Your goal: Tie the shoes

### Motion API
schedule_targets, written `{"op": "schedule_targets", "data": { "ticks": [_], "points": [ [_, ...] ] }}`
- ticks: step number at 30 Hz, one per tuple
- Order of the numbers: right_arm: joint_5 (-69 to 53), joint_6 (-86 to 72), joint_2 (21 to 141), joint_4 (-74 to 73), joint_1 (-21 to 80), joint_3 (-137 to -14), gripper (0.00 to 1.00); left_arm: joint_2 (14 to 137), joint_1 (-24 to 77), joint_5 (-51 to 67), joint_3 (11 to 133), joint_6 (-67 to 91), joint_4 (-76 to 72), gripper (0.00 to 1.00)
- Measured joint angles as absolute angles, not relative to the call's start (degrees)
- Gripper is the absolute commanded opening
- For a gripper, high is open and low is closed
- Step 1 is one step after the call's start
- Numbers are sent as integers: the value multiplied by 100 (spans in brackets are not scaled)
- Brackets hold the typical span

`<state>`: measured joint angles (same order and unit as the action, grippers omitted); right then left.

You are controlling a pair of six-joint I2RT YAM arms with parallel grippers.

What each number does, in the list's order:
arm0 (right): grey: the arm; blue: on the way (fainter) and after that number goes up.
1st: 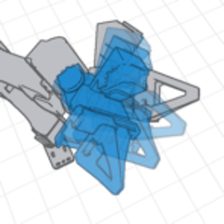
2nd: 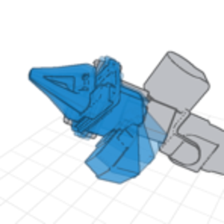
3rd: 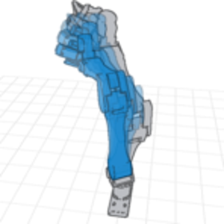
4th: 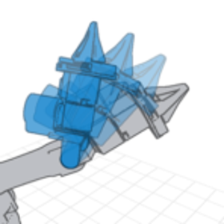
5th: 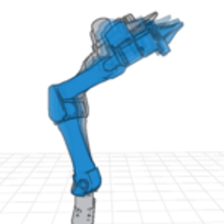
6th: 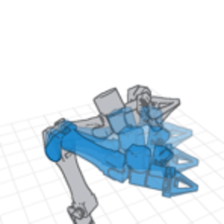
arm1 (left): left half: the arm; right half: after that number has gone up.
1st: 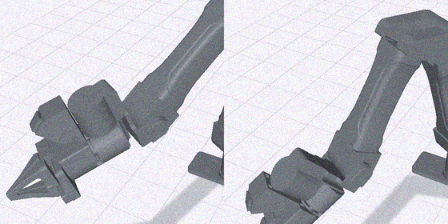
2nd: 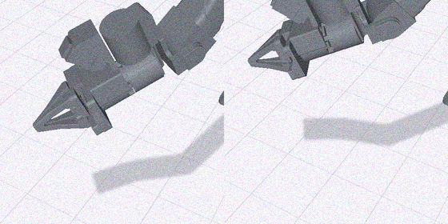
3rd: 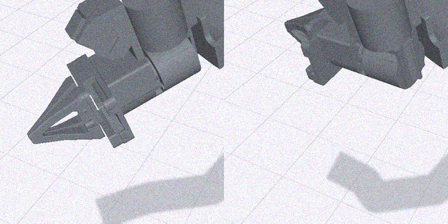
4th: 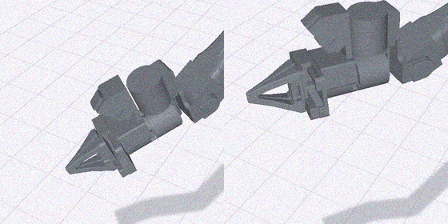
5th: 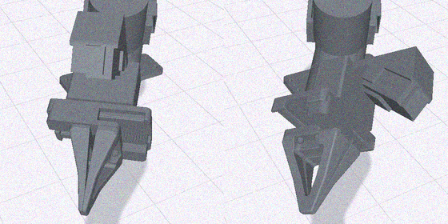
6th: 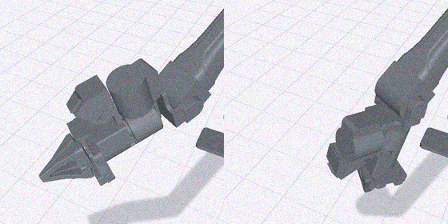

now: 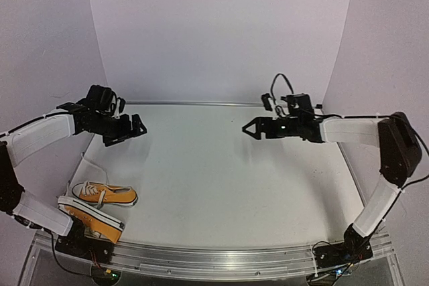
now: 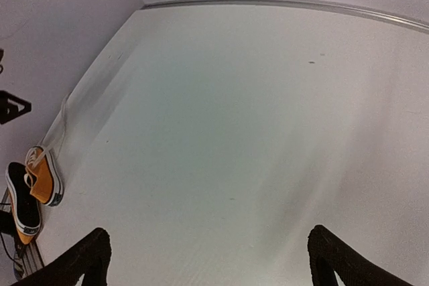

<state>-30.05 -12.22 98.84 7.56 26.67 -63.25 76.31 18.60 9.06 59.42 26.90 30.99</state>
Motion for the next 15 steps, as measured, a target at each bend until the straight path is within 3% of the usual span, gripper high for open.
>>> {"op": "schedule_targets", "data": {
  "ticks": [5, 15],
  "points": [
    [-3032, -1070, 11513, 564, 4233, -8197, 98, 7661, 950, 999, 6234, 3026, 3232, 100],
    [-3240, -1081, 14233, 158, 6202, -11563, 98, 7704, 830, 906, 6670, 3225, 3568, 100]
  ]
}}
